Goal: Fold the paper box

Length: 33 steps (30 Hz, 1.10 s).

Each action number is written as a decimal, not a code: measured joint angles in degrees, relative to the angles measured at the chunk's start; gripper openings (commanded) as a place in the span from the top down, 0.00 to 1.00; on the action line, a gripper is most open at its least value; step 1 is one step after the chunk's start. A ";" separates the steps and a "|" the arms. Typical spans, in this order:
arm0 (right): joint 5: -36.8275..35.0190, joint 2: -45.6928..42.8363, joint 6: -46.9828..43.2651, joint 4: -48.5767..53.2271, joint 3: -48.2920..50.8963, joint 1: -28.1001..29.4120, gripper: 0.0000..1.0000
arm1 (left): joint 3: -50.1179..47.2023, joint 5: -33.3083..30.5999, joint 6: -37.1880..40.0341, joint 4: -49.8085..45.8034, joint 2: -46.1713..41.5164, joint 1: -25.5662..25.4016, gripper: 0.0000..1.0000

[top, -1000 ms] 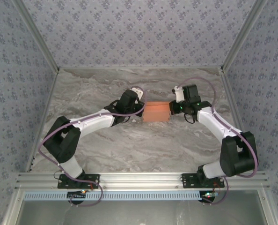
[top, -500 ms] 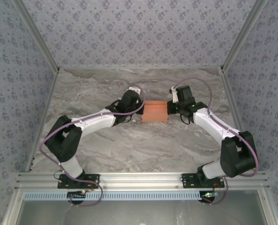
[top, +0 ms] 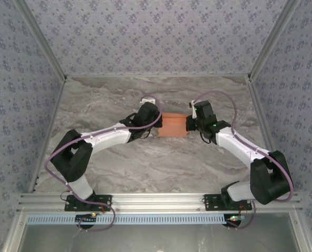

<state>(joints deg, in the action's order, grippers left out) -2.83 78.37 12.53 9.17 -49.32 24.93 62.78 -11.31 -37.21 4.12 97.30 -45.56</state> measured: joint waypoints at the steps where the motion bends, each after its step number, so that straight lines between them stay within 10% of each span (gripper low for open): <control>1: -0.15 0.00 0.15 -0.04 0.02 0.09 1.00 | -0.11 -0.13 -0.28 0.17 0.00 -0.11 1.00; 33: -3.13 3.45 6.36 11.13 -8.07 2.89 1.00 | -7.32 -12.46 8.31 9.09 -0.87 -4.55 1.00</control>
<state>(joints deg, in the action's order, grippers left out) -5.96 81.82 18.90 20.29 -57.39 27.81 55.46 -23.77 -28.91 13.21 96.42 -50.11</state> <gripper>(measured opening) 0.063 0.037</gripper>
